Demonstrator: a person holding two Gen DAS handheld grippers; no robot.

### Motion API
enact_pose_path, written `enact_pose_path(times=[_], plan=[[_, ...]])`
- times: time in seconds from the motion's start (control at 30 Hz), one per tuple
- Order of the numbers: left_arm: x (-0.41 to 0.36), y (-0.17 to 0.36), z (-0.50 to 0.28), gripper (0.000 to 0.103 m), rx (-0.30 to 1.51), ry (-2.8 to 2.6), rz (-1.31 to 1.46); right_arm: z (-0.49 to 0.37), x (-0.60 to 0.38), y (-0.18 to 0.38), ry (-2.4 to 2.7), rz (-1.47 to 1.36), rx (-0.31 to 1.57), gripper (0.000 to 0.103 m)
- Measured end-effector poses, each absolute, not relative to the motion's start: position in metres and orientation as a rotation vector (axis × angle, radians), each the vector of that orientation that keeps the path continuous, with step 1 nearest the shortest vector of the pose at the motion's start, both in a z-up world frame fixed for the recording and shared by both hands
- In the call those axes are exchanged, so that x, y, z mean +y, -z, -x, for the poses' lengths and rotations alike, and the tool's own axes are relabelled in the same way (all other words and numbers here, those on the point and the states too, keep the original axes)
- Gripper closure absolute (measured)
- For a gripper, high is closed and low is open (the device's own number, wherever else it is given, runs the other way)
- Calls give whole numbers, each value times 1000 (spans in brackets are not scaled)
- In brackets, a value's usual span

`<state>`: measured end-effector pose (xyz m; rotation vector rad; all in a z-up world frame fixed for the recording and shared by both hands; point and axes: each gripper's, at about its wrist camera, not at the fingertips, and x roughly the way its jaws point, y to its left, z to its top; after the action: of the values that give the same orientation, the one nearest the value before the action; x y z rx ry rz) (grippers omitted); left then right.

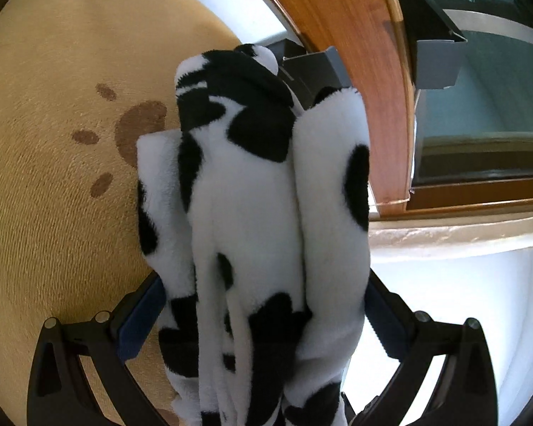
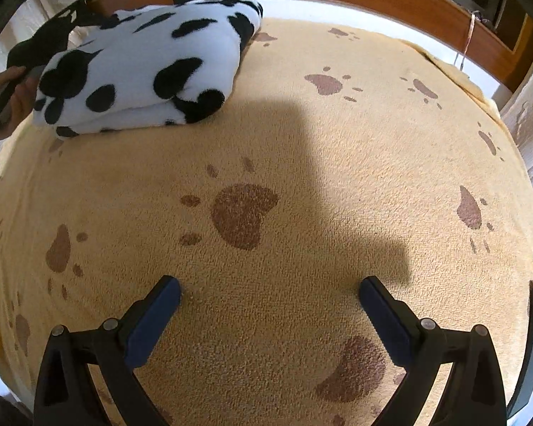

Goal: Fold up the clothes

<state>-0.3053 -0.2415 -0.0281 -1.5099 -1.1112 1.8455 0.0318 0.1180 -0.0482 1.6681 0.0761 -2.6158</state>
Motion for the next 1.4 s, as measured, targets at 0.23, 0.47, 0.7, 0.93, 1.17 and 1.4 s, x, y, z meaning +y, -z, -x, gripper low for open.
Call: enact_pose_path(times=[0.23,0.47,0.7,0.93,1.17,1.4], plan=[[-247,10,301,0,-1026,-1990,1533,-35,119,43,2624,-1651,78,1],[-248,8,298,0,-1006,-2021,1538,-41,121,36,2642,-1616,79,1],[-249,19,307,0,-1114,-1982,1502,-45,122,30,2654,-1598,79,1],[-240,25,305,0,-1213,-1865,1422,-49,124,22,2661,-1586,79,1],[-232,21,311,0,-1106,-1884,1485,-56,101,26,2657,-1597,78,1],[-235,18,311,0,-1099,-1872,1495,2,114,6,2462,-1745,-155,1]])
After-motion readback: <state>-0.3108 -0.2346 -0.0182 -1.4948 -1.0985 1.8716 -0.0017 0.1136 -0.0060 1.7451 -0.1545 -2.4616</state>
